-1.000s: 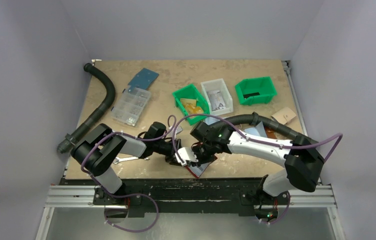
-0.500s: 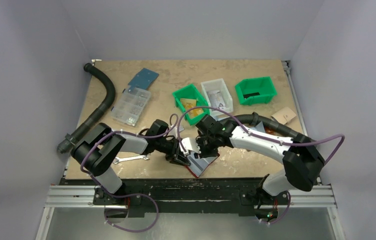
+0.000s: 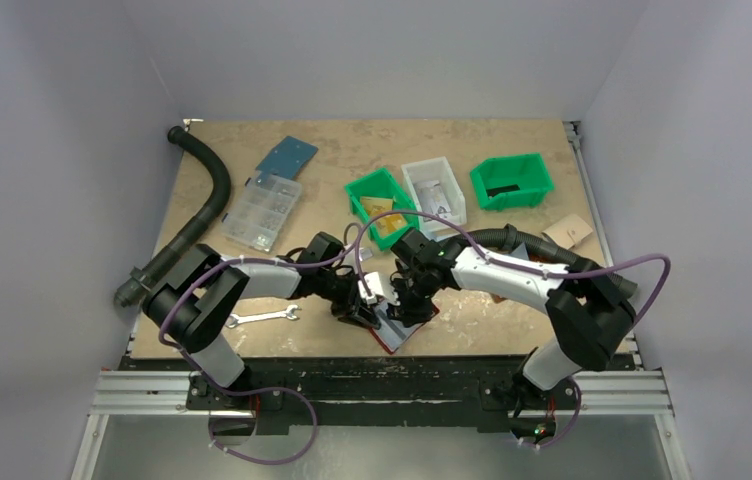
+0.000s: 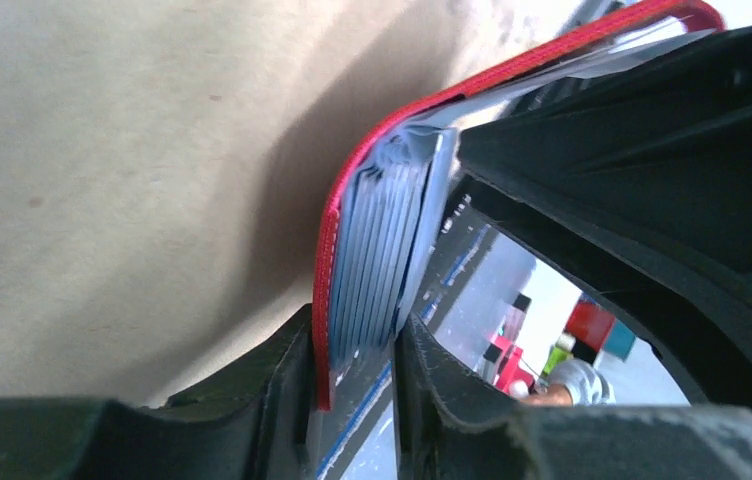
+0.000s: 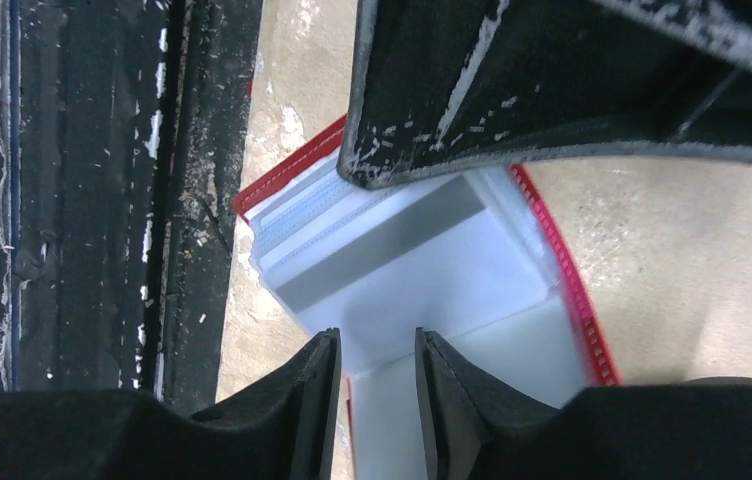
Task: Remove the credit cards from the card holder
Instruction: Remove the credit card from the card holder.
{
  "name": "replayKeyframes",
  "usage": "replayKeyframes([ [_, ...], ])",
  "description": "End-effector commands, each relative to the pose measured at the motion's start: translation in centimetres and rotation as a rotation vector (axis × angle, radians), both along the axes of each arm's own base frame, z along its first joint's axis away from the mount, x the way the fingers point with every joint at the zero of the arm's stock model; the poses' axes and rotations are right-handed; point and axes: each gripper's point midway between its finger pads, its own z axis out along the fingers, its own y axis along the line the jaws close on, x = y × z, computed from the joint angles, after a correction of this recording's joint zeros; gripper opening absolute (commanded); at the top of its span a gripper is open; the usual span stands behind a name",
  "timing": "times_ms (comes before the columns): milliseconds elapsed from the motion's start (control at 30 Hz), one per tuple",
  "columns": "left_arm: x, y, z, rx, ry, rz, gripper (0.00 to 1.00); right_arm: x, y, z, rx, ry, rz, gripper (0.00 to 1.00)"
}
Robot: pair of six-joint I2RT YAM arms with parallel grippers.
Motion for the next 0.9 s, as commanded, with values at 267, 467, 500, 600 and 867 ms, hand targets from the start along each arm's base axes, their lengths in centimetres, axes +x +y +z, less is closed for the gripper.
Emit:
replayKeyframes([
  [267, 4.3, 3.1, 0.3, 0.173, -0.257, 0.201, 0.41, 1.6, 0.9, 0.6, 0.063, 0.089, -0.116, 0.40],
  [467, 6.0, 4.8, 3.4, 0.202, -0.411, 0.314, 0.43, 1.8, 1.1, -0.5, 0.037, 0.130, -0.158, 0.37],
  [500, 6.3, 5.0, 4.0, 0.200, -0.439, 0.336, 0.44, 2.0, 1.1, -0.5, 0.037, 0.134, -0.169, 0.37],
  [600, 6.7, 6.0, 5.5, 0.193, -0.507, 0.395, 0.45, 2.3, 1.4, -0.4, 0.047, 0.146, -0.197, 0.36],
  [867, 6.9, 7.1, 8.1, 0.094, -0.561, 0.554, 0.91, 2.3, 2.2, 0.0, 0.075, 0.192, -0.240, 0.34],
])
